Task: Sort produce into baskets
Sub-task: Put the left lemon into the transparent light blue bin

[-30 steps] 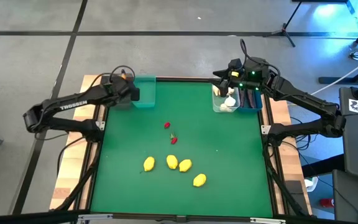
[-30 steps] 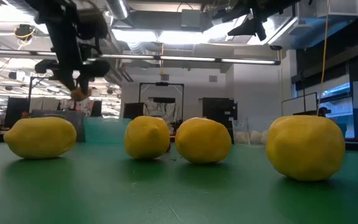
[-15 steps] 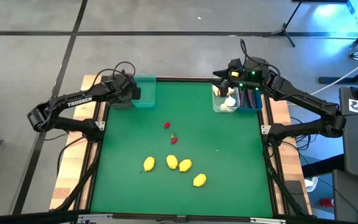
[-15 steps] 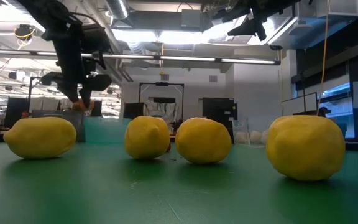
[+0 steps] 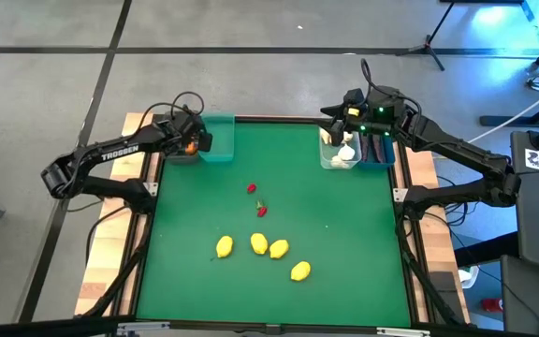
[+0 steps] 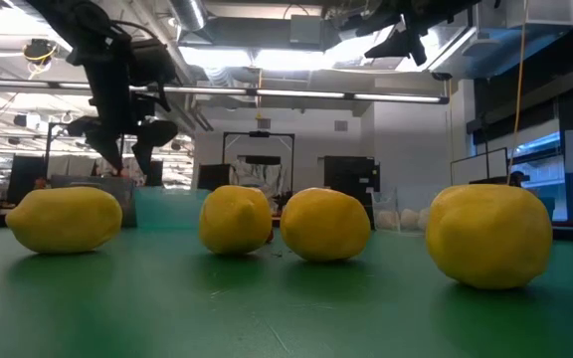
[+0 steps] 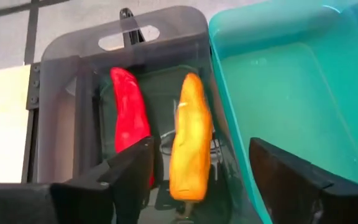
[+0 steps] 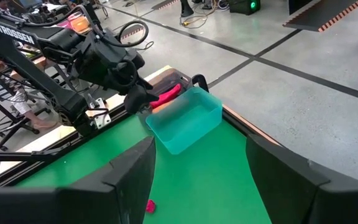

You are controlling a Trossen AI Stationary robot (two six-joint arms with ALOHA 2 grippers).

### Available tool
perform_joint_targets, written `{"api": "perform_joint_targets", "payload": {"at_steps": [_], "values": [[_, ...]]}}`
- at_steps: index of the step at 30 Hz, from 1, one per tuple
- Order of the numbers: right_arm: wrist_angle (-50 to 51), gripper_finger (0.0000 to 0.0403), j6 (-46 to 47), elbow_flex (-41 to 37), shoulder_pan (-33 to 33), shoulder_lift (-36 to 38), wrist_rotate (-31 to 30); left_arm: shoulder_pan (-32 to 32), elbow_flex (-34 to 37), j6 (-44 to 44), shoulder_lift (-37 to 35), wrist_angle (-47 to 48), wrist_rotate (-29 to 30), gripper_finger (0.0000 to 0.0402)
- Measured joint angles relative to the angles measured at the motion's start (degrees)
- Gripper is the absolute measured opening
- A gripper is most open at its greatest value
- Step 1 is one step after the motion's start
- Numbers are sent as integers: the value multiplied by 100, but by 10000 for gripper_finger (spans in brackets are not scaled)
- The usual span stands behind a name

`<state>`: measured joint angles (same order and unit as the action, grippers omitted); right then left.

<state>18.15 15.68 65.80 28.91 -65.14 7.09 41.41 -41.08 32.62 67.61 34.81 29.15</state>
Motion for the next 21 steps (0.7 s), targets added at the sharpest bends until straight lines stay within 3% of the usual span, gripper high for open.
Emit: {"api": "perform_joint_targets", "payload": {"at_steps": [4, 10, 14, 21], "values": [[0, 248, -54, 0, -1, 0, 0, -12, 0, -28, -104, -30, -454, 271], [2, 248, -65, 0, 0, 0, 0, -458, 0, -1031, -631, -272, -2696, 272], [2, 248, -65, 0, 0, 0, 0, -1104, 0, -1055, -997, -204, -3573, 272], [4, 248, -59, 0, 0, 0, 24, -2840, 0, -234, -1417, -209, -3812, 272]]}}
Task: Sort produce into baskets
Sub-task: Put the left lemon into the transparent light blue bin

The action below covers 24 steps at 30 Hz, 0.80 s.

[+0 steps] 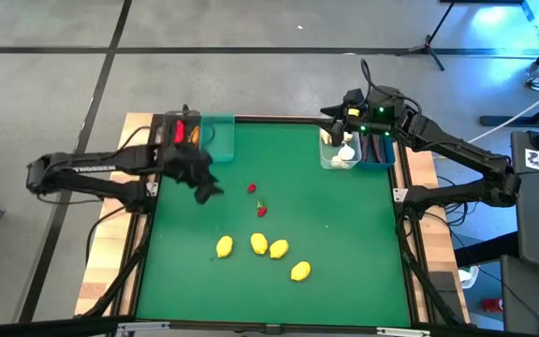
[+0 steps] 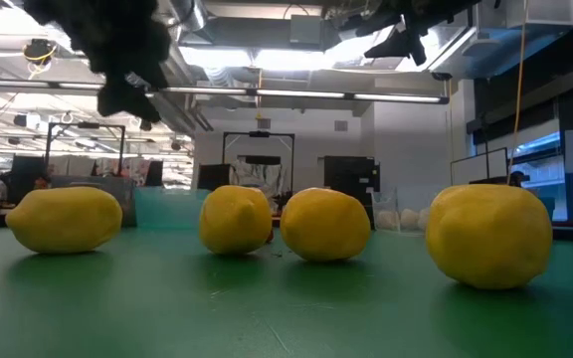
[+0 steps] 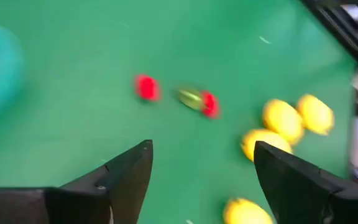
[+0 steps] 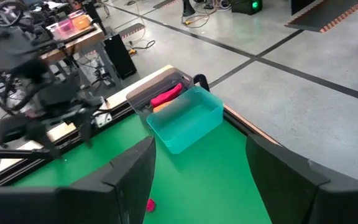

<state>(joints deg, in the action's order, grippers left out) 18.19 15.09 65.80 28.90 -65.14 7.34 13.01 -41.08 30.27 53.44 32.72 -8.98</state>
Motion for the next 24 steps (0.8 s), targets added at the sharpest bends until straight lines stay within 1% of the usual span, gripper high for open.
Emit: {"api": "perform_joint_targets", "payload": {"at_steps": [4, 8, 11, 13, 18, 24], "values": [[-1, 248, 4, 0, -2, 0, 80, -1234, 0, 682, 10, -35, 107, 272], [0, 248, 4, 0, 0, 0, 83, -2355, -1, 1334, 207, -54, 749, 273], [0, 248, 3, 0, -2, 0, 83, -2925, -2, 1672, 418, -144, 1183, 273], [-1, 248, 2, 0, -2, 0, 85, -3193, -2, 1828, 594, -164, 1337, 273], [2, 248, 2, 0, -2, 0, 85, -3590, -2, 2331, 1151, -225, 1388, 273], [49, 248, -31, 0, -1, -33, 130, -3698, -1, 2963, 1829, -300, 1491, 273]]}}
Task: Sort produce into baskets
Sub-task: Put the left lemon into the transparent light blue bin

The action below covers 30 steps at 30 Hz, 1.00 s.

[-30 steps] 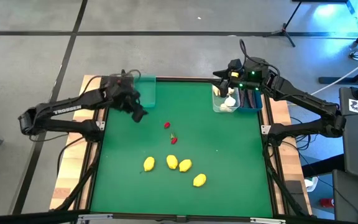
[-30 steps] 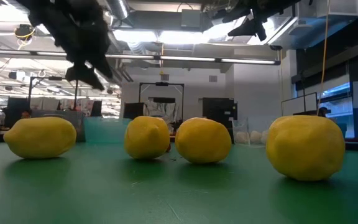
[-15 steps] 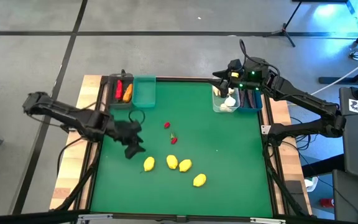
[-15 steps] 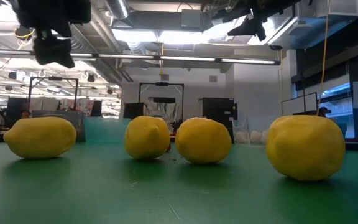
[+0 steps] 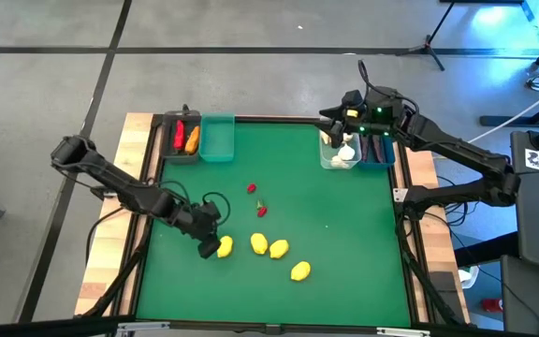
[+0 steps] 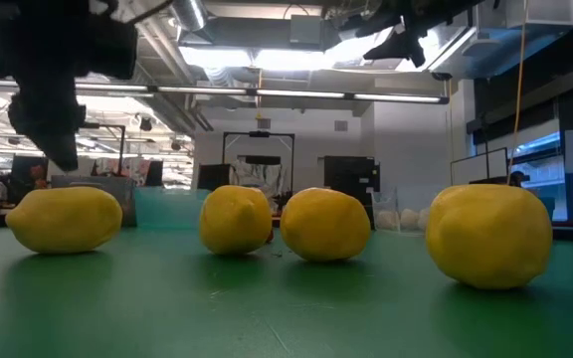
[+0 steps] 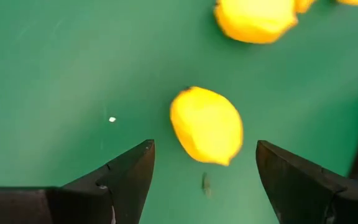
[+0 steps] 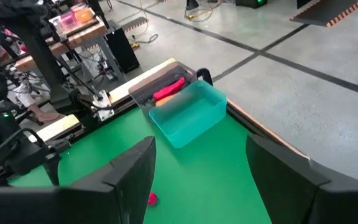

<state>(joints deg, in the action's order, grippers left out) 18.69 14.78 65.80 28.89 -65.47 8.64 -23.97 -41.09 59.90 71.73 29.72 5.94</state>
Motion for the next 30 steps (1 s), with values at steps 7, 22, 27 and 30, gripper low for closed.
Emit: {"api": "perform_joint_targets", "payload": {"at_steps": [7, 22, 27, 30], "values": [[242, 248, -6, -4, 0, -41, 2, 0, -60, 938, 572, -296, 263, 272], [255, 248, 22, -4, 1, -41, 94, -44, -1585, 1901, 2203, 1212, 725, 272], [288, 248, 31, -2, -1, -41, 369, -197, -1746, 2739, 2430, 1292, 703, 272], [397, 248, 33, -2, -3, -41, 404, -324, -1793, 3039, 2472, 1295, 704, 272]]}}
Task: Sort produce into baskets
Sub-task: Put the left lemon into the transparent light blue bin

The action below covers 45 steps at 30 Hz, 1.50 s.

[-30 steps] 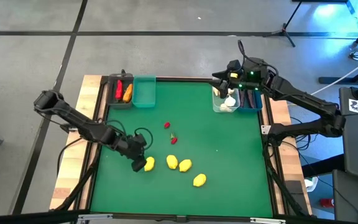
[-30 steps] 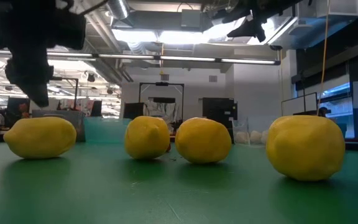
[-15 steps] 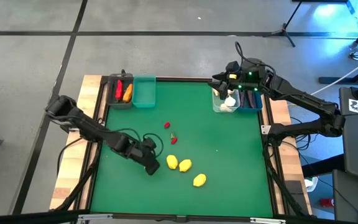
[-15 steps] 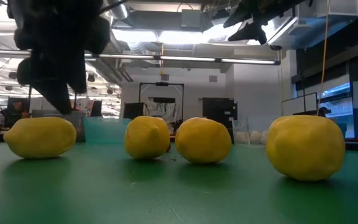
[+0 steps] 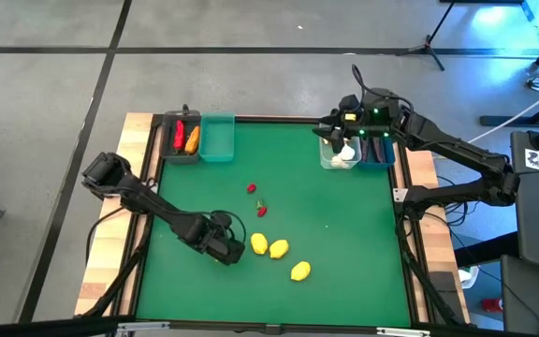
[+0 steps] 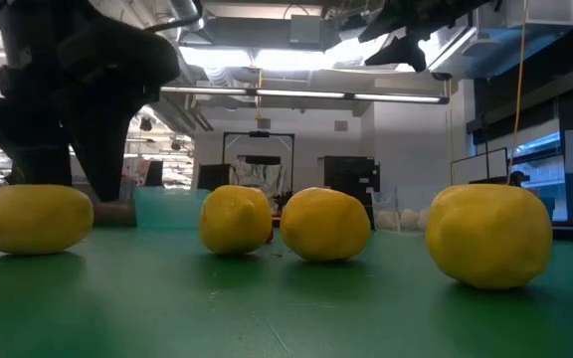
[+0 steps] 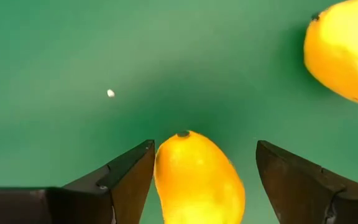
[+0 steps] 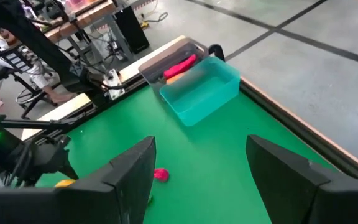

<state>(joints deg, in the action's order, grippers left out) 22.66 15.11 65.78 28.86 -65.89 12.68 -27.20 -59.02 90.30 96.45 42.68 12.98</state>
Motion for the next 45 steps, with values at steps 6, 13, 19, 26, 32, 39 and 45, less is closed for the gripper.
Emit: {"api": "perform_joint_targets", "payload": {"at_steps": [6, 13, 19, 26, 32, 39, 45], "values": [[288, 248, 0, 0, 0, 0, 0, -235, -4, 685, -7, 58, -27, 272], [356, 248, 2, 0, 0, 0, 1, -361, -49, 1027, -7, 334, -263, 272], [389, 248, 2, 0, 0, 0, 1, -387, -230, 1151, -7, 608, -298, 272], [423, 248, 3, 0, 0, 0, 1, -390, -232, 1312, -7, 625, -299, 272], [461, 248, 4, 1, 0, 0, 1, -544, -232, 1645, -7, 579, -269, 272], [459, 248, 4, 2, 0, 0, 1, -651, -234, 1920, 131, 533, -155, 272], [457, 248, 4, 4, 0, 0, 2, -651, -234, 1917, 633, -19, -217, 272]]}}
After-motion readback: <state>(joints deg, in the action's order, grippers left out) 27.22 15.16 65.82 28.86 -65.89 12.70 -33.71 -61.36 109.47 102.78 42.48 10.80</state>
